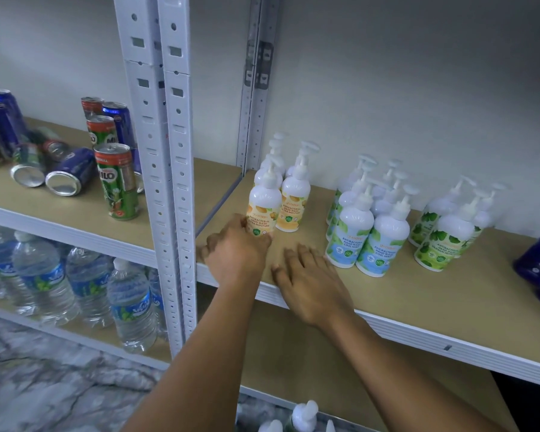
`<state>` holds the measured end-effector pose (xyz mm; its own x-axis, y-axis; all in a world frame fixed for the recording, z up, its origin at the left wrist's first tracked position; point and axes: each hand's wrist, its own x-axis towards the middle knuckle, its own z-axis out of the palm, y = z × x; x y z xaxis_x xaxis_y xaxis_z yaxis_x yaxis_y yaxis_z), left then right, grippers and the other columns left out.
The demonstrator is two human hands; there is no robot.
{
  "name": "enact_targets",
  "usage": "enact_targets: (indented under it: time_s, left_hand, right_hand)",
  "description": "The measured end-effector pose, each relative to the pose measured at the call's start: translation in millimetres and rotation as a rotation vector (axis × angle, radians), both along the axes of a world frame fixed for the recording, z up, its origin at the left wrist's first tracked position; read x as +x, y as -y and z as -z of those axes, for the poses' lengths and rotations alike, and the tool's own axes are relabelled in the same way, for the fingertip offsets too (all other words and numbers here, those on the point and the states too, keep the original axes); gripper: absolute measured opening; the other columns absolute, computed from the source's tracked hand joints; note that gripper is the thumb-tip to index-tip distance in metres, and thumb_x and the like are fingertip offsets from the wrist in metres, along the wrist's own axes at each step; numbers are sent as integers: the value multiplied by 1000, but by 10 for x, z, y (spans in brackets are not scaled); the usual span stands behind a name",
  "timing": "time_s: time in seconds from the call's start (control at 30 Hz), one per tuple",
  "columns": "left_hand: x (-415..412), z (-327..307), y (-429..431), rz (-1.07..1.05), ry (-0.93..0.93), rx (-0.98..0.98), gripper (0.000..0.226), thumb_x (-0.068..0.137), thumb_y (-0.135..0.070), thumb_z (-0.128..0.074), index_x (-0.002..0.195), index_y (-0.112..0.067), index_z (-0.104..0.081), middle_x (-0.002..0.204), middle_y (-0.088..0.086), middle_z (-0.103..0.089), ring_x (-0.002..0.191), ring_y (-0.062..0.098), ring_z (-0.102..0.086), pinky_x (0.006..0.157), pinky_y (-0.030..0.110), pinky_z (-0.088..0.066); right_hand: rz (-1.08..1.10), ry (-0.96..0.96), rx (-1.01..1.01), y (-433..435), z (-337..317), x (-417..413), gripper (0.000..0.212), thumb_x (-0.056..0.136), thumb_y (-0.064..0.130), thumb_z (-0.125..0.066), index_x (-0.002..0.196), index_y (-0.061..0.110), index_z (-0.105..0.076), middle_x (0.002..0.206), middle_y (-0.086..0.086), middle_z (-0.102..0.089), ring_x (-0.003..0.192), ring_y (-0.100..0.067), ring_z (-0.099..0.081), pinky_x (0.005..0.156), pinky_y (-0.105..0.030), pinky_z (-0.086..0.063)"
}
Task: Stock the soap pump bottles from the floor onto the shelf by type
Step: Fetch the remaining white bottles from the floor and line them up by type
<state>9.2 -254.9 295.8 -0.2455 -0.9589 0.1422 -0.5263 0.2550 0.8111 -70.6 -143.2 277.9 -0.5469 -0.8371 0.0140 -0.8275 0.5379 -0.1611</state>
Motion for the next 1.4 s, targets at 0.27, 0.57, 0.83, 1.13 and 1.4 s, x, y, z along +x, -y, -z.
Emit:
enact_targets:
  time_s: [0.27, 0.57, 0.83, 1.13, 1.4]
  left_hand:
    - [-140, 16, 82, -88, 73, 26, 43, 82, -56, -68, 119, -35, -60, 110, -3, -72, 113, 27, -54, 94, 39, -34]
    - [-159, 25, 94, -100, 124, 9, 49, 83, -57, -66, 125, -34, -57, 113, -1, -71, 114, 28, -54, 92, 39, -34]
    - [151, 37, -67, 67, 106, -114, 72, 76, -45, -79, 134, -13, -50, 128, 9, -62, 119, 31, -57, 94, 41, -43]
    - [849, 223, -768, 306, 113, -188, 50, 88, -40, -69, 131, -17, -58, 128, 4, -58, 118, 22, -55, 90, 32, -45]
    - [1498, 1382, -1800, 317, 92, 215, 29, 82, -32, -75, 105, -19, -63, 108, 0, -66, 98, 20, -65, 89, 40, -54]
  right_hand:
    - [-4, 5, -16, -15, 13, -3, 63, 104, 53, -19, 159, 21, -19, 167, -8, -12, 155, -25, -6, 125, -41, -4]
    - [-2, -1, -36, -10, 12, 5, 63, 104, 52, -19, 158, 21, -22, 167, -9, -15, 154, -26, -9, 125, -42, -7]
    - [-47, 15, -240, -158, -4, 12, 49, 100, 48, -44, 135, 16, -57, 146, -4, -49, 137, -21, -39, 113, -31, -27]
    - [-35, 124, -712, -1266, 369, 389, 23, 88, 35, -55, 93, 19, -71, 96, 8, -64, 98, -13, -54, 88, -29, -43]
    - [198, 456, -496, -2266, 1502, 683, 11, 83, 33, -61, 85, 24, -66, 85, 15, -59, 80, -8, -56, 73, -26, -43]
